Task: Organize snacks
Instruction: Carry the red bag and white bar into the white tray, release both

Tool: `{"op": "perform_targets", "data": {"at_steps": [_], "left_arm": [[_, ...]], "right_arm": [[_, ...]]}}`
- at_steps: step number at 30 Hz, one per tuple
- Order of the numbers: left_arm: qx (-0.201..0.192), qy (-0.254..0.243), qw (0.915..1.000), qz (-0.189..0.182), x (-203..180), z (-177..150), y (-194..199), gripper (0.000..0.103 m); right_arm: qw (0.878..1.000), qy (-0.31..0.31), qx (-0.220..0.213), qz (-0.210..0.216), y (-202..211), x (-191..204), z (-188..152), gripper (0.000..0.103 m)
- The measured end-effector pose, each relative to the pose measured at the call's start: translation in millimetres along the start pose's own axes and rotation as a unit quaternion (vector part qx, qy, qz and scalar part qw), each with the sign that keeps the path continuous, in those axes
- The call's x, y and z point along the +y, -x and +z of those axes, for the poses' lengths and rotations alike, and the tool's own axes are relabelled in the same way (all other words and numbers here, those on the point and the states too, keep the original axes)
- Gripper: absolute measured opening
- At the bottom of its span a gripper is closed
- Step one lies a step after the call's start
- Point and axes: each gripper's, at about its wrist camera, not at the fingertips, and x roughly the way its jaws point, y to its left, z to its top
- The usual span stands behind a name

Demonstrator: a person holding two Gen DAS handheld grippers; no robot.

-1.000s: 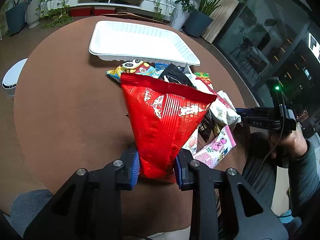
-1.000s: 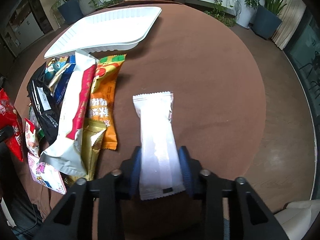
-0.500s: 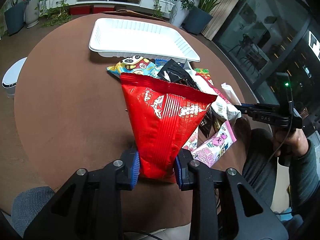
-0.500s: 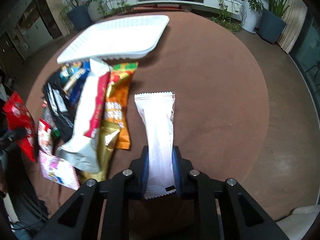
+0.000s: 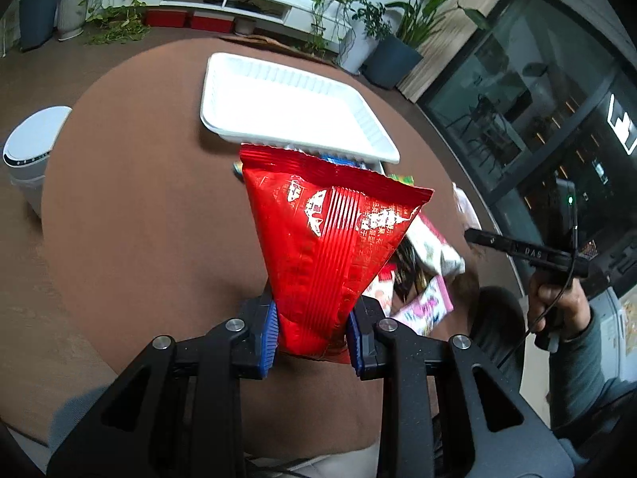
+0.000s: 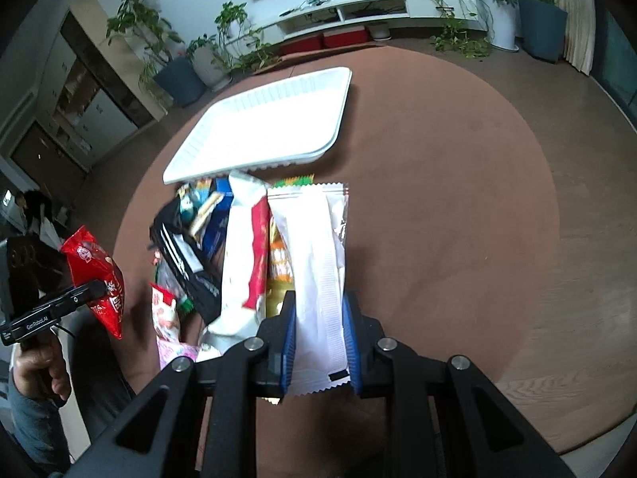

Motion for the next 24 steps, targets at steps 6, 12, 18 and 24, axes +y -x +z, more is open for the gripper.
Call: {"op": "perform_targets", "data": {"at_steps": [6,12,18,24], "left_arm": [[-0.022,0.016,0.9996,0.007,26.3,35.3,10.2,0.026],[-0.032,-0.003,0.999,0.031,37.2,98.3,8.5,0.026],[-0.011,-0.044,0.9977,0.05,26.3,169.2,-23.0,0.026],[0.032,-0.059,0.9955,0.066,14.7,216.9,-81.6,0.026]], "right_arm": [[0.998,-0.053,-0.034,-0.012,10.3,-34.5,16.9,0.023],[0.993,-0.086,-0.075,-0.028,20.1,-61.1,61.9,0.023],[0.995,-0.042,-0.091,0.009,5.8,-19.4,126.3,0.023],[0.998,0.015,-0.044,0.04,-57.9,41.1,172.5,0.023]]}}
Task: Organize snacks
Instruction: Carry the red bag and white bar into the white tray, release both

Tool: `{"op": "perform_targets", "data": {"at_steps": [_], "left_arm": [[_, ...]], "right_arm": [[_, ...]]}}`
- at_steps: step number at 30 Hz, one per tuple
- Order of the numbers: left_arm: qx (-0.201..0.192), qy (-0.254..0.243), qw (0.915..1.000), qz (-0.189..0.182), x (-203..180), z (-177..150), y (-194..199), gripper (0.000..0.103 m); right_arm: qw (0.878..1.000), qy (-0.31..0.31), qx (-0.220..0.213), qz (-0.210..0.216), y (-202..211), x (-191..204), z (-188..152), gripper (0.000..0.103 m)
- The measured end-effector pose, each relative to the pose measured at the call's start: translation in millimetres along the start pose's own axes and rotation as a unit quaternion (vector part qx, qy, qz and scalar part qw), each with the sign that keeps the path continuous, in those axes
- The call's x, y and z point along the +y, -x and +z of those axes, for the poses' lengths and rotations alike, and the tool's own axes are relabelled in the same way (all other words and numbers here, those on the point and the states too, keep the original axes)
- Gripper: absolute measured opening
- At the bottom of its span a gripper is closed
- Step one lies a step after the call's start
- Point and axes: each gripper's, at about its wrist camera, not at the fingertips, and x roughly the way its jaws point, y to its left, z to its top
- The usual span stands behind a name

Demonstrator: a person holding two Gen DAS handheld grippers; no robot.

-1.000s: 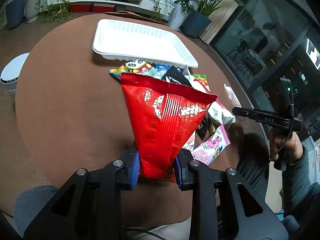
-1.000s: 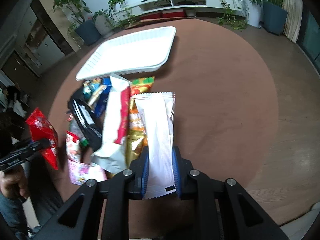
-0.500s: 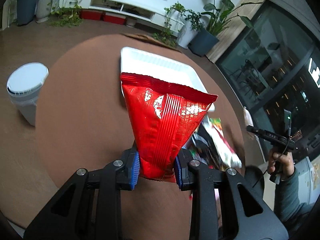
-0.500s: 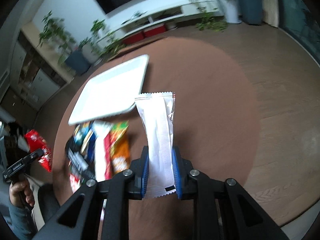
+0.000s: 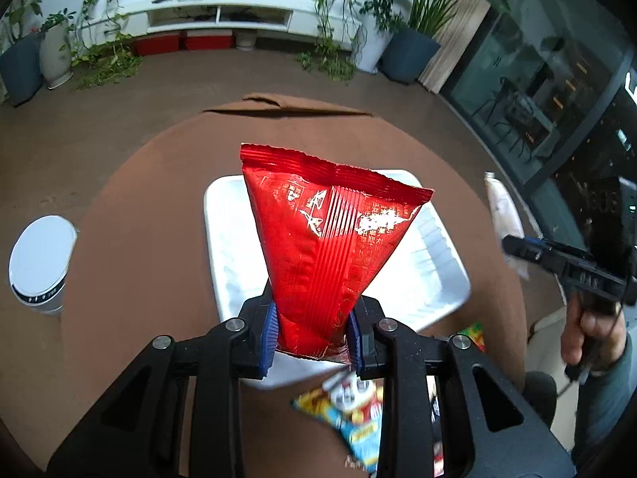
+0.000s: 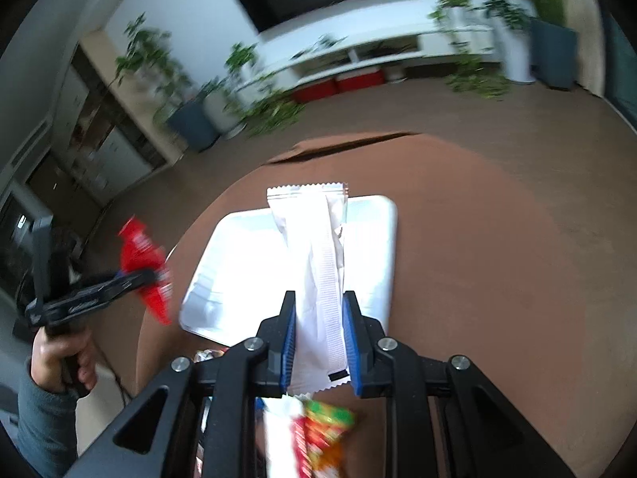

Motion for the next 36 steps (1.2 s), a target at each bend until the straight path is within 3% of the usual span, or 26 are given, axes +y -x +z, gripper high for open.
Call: {"op": "perform_targets", "data": {"at_steps": [5,12,22,30,33,36], "left_arm": [[0.038,-0.006,0.9992,0.014,-14.1,1.9,-42.3,0.026],[0.071,0.0,0.997,0.03,-25.7,1.1,-77.5,0.026],[0.097,0.008,0.9942,0.046,-18.0,0.1,-101.7,0.029],[0.107,0.007,0.993,0.05,-19.4,2.4,-113.2,0.031],[0.108,0.017,0.9927,0.052,-17.6,0.8,-117.1,0.038],[0.104,0.019,0.9926,0.06,-17.8,-3.0,-115.9,0.048]], "right_arm": [[0.999,0.009,0.041,-0.006,-56.3,14.4,3.7,0.023],[0.997,0.015,0.063,-0.033,-91.3,9.2,1.7,0.023],[0.993,0.024,0.079,-0.088,-106.8,-15.9,-7.0,0.024],[0.992,0.029,0.081,-0.092,-114.8,-26.1,-6.1,0.026],[0.992,0.036,0.08,-0.094,-114.9,-24.9,-8.8,0.027],[0.991,0.044,0.081,-0.094,-113.4,-21.3,-11.9,0.037]]}}
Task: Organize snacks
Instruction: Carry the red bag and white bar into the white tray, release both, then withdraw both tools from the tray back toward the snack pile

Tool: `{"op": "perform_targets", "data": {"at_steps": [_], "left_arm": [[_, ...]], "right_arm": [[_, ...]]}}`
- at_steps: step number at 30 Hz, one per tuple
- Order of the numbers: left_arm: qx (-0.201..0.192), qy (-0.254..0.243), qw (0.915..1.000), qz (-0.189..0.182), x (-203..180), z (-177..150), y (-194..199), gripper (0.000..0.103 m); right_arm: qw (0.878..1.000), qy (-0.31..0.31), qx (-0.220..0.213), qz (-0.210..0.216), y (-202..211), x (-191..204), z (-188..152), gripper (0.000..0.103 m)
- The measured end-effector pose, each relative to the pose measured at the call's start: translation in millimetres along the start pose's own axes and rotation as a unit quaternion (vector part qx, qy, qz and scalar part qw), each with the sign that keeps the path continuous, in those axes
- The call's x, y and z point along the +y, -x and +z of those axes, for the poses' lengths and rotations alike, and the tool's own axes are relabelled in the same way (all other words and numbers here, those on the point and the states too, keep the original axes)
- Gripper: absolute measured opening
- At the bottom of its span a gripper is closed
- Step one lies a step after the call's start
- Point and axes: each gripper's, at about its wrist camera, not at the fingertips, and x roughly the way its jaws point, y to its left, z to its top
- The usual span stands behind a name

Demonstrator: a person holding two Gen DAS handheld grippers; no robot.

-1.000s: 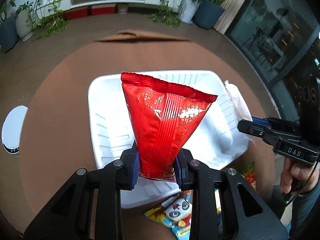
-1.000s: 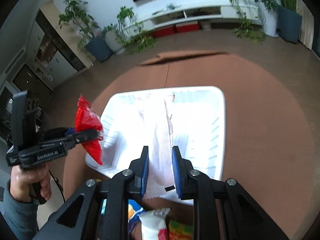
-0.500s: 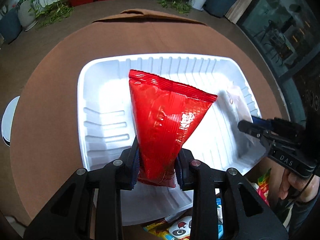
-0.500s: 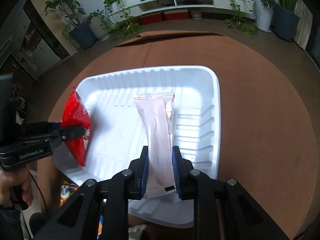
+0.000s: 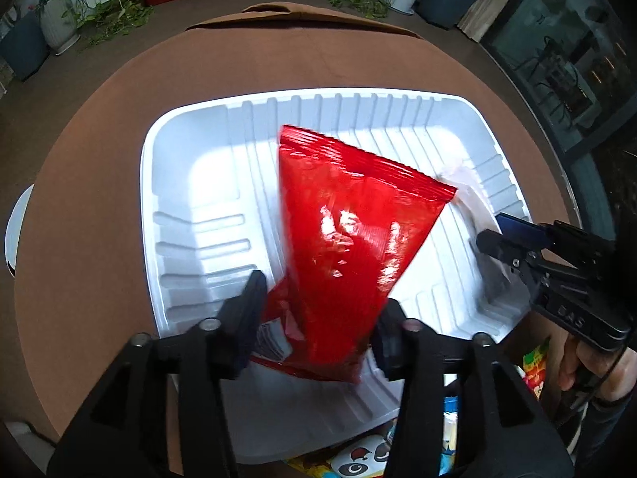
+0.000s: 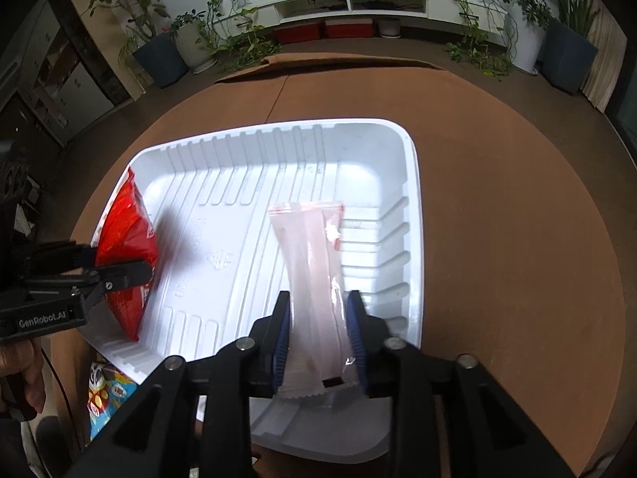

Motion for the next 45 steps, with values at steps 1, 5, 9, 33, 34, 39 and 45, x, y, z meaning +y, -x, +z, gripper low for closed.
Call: {"op": "perform_targets", "data": {"at_steps": [1,5,9,33,34,39,45], "left_arm": [[-0.001,0.001,1.0,0.0,0.0,-0.8,0.6,0.048],[-0.01,-0.009,0.9999,0.002,-5.2,-3.9,9.3,0.054],[-0.034,-0.008,0.9994,0.0,-5.7,-9.1,30.9,0.065],[-0.145,-0.097,0.9766,-0.125,-76.2,-255.2,125.0,0.103],[-0.138,-0.125,0.9743,-0.127,-88.4,-264.6,121.6,0.103],[-0.106,-0.232,0.9622,-0.095,-137.3,-283.3,99.3,0.101],[-0.084,-0.344,0.9311,-0.089,-178.2,-286.5,87.9,0.101]], "right_arm": [[1.0,0.0,0.0,0.002,0.5,-0.1,-0.2,0.038],[1.0,0.002,-0.004,0.004,5.0,2.3,-0.7,0.043],[1.0,0.009,-0.024,0.007,24.7,7.3,0.4,0.06],[0.976,-0.093,-0.16,0.11,176.1,-11.5,-200.9,0.098],[0.976,-0.105,-0.155,0.114,174.5,-12.6,-210.5,0.098],[0.972,-0.146,-0.13,0.13,162.8,-16.2,-241.0,0.098],[0.972,-0.147,-0.125,0.131,157.7,-14.2,-254.3,0.098]]}}
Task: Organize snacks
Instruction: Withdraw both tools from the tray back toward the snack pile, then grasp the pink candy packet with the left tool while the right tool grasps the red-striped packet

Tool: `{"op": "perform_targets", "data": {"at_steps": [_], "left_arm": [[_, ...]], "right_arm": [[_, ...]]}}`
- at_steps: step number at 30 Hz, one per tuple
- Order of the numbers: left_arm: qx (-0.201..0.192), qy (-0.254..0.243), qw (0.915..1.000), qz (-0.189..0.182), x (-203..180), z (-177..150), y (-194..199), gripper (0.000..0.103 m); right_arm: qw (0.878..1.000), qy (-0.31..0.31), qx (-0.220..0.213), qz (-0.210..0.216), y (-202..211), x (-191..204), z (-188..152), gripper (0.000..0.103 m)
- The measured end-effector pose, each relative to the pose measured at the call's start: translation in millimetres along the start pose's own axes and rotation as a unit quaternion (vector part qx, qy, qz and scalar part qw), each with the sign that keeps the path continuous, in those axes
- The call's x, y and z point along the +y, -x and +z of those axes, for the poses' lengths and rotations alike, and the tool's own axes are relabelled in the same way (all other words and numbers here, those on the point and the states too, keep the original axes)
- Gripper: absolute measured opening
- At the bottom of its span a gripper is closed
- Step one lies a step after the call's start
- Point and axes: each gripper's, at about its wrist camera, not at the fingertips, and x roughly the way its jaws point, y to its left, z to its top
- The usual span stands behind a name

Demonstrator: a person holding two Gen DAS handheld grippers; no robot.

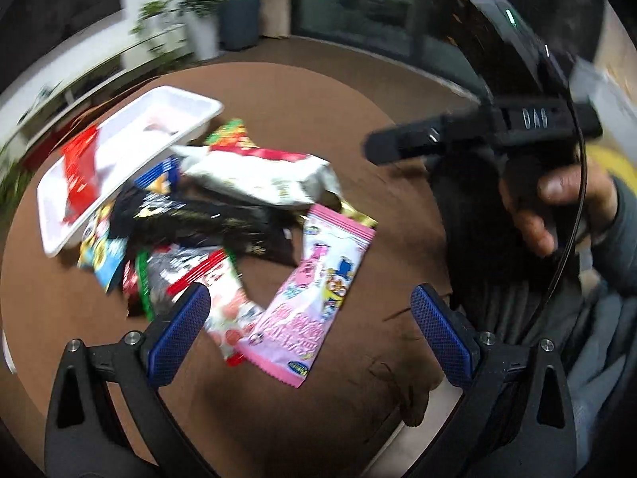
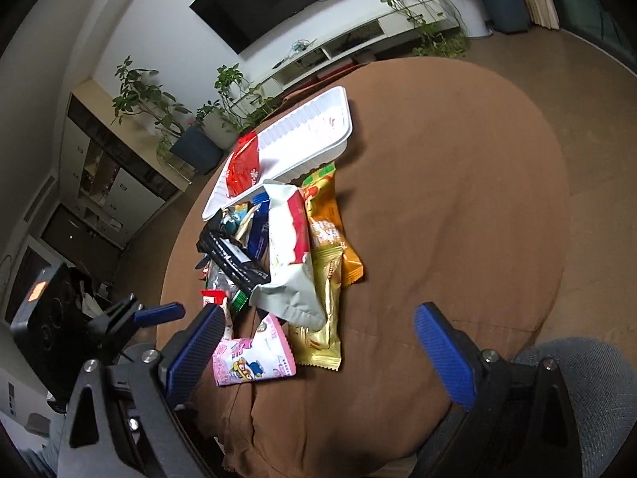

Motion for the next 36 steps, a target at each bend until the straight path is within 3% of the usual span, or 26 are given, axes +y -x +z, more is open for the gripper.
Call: {"op": "perform_targets", "data": {"at_steps": [2,4,7,17,23,25,28,36], "left_arm": [[0.02,-0.019,0.9996,-0.008,-0.7,3.9,-11.4,0.097],[0.046,-0.026,0.9985,-0.009,0.4,7.7,-25.3,0.085],[0.071,-0.029,0.9969,-0.02,2.7,12.1,-38.9,0.076],[0.128,-0.028,0.9907,-0.037,13.2,19.9,-71.5,0.073],[0.129,0.001,0.9906,-0.044,25.8,22.7,-75.0,0.07],[0.124,0.01,0.9914,-0.038,31.6,21.3,-73.4,0.054],[0.123,0.037,0.9911,-0.037,51.3,18.4,-67.5,0.041],[0.135,0.023,0.9904,-0.015,61.4,15.3,-56.4,0.038]], "right_arm": [[1.0,0.0,0.0,0.002,-0.6,1.3,0.2,0.098],[1.0,0.0,-0.002,0.001,0.5,1.7,-1.0,0.098],[1.0,0.009,-0.007,0.003,2.2,5.1,0.7,0.098],[1.0,0.01,-0.005,0.005,4.9,2.9,1.4,0.098],[1.0,0.013,-0.004,0.006,5.4,3.0,0.8,0.098],[1.0,0.011,-0.002,0.006,5.2,3.4,-0.2,0.098],[1.0,0.012,0.001,0.004,4.7,3.7,-0.5,0.097],[1.0,0.026,0.005,-0.005,3.9,9.0,1.1,0.097]]}}
